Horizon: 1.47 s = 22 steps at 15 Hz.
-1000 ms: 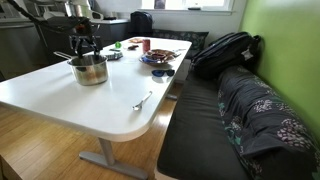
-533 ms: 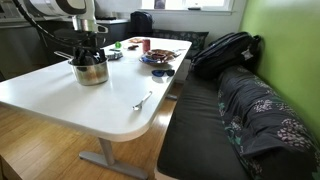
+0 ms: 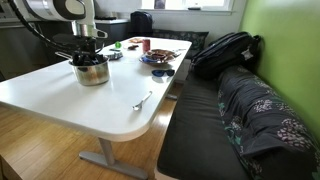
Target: Move the spoons from the pot to the table
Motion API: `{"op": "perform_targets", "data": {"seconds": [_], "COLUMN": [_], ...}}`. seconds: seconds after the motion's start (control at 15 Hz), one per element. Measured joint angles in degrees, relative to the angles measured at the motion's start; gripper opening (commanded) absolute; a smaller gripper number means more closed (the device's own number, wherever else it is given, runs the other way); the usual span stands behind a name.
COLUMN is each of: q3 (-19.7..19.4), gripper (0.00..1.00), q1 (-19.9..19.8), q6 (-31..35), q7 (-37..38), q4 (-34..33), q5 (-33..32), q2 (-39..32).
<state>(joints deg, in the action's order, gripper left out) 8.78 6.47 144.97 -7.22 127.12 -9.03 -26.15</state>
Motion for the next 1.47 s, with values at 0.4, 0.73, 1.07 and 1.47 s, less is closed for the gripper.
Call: {"op": "perform_targets", "data": {"seconds": [0.4, 0.73, 1.07, 1.47], "q3": [-0.87, -1.50, -1.05, 0.68], "gripper": [0.36, 0.01, 0.01, 0.01], "q1": [0.26, 0.37, 0.36, 0.35], "q6": [0.00, -0.09, -0.16, -0.41], "q7": [0.12, 0.40, 0.45, 0.31], "q4": [-0.09, -0.14, -0.03, 1.39], "q5": [-0.19, -0.20, 0.28, 1.76], "q2": [0.05, 0.00, 0.30, 9.32]}}
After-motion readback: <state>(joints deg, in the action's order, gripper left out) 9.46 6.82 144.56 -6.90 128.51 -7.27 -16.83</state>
